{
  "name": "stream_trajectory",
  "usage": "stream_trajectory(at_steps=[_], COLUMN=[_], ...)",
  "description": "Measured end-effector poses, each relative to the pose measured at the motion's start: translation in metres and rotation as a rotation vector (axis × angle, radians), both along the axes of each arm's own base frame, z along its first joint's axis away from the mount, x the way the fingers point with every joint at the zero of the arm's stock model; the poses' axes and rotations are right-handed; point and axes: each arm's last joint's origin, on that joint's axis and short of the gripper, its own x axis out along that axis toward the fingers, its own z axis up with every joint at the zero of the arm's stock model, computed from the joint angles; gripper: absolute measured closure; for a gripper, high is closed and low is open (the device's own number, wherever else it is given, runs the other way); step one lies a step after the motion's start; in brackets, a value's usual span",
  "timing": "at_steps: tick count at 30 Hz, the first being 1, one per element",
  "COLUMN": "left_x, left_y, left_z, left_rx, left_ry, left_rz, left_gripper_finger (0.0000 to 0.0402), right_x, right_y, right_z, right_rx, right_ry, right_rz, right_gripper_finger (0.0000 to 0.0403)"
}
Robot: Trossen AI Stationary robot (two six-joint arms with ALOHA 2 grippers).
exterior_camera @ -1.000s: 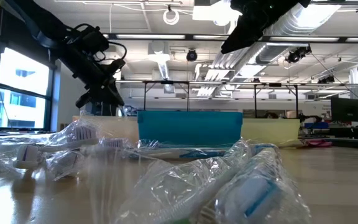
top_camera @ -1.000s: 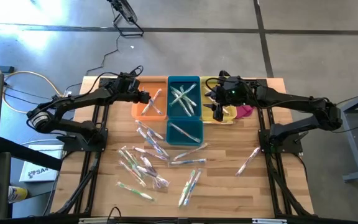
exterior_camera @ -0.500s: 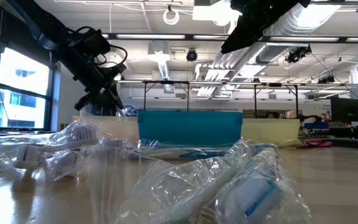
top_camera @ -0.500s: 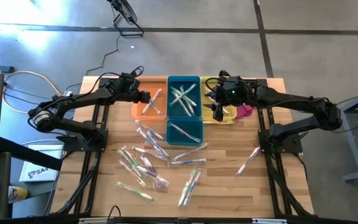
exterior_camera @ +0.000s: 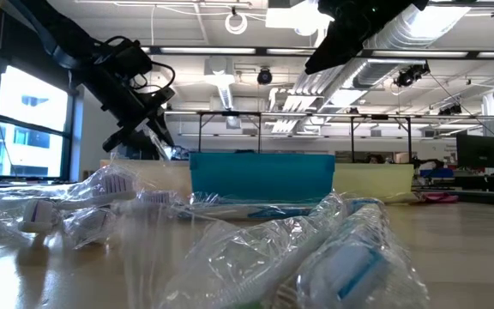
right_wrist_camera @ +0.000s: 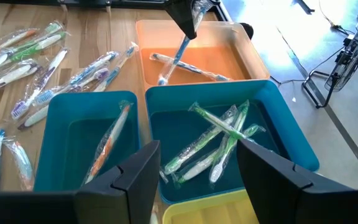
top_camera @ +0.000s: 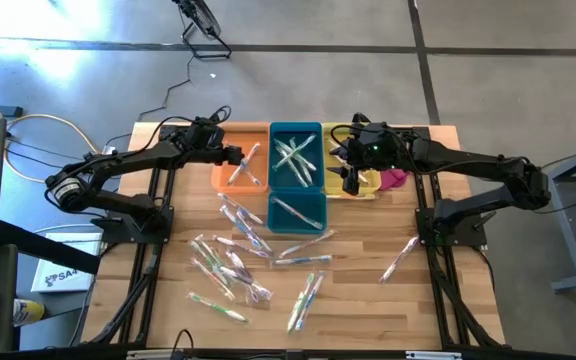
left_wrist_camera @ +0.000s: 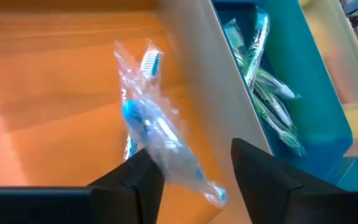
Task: Pick & Place Toothbrushes
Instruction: Put the blue toothbrush into the orange bin
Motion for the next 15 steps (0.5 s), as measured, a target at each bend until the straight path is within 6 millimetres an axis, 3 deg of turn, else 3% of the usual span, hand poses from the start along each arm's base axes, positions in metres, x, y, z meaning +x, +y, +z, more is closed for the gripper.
stream_trajectory(at_steps=[6, 15], left_x=[-0.001, 0.003], left_y=[0.004, 0.014], left_z=[0.002, 0.018], left_rx=[0.088, 0.348], left_ry=[0.036, 0.011], left_rz=[0.104, 0.149], left_gripper_finger=[0.0190, 0.0185], right_x=[0.000, 0.000], right_y=[0.000, 0.000], right_z=[0.000, 0.000], right_rx=[0.000, 0.036], right_ry=[0.000, -0.011], right_rz=[0.000, -0.025], right_gripper_finger=[0.0198, 0.0198])
